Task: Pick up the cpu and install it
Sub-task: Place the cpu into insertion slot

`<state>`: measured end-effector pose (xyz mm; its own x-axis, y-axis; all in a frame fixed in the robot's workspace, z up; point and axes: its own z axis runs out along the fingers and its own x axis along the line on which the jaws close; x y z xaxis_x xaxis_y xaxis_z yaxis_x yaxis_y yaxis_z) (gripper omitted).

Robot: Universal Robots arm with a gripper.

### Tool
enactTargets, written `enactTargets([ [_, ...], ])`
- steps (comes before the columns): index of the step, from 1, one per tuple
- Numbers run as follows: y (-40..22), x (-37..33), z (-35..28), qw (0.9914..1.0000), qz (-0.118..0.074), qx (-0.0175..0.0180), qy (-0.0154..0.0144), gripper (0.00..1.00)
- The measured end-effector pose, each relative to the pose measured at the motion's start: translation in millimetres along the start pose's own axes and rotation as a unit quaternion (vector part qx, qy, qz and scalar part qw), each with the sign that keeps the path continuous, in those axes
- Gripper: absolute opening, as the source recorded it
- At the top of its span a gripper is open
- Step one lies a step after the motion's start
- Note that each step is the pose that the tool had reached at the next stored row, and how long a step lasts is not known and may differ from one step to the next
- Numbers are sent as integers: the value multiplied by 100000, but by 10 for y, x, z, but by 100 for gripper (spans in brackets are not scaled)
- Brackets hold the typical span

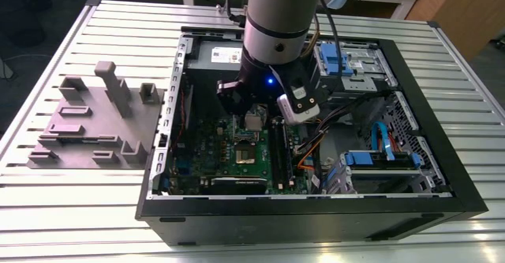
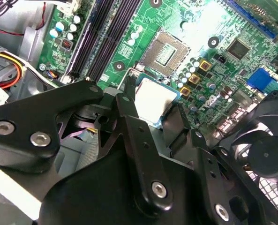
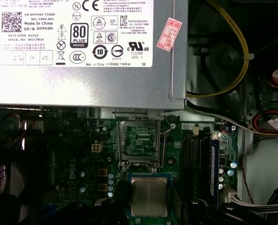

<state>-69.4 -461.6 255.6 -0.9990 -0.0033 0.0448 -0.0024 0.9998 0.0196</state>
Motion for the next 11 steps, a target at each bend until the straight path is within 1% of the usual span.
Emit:
enactTargets([
  [11, 0, -1, 4, 100000, -4, -5, 5, 47],
])
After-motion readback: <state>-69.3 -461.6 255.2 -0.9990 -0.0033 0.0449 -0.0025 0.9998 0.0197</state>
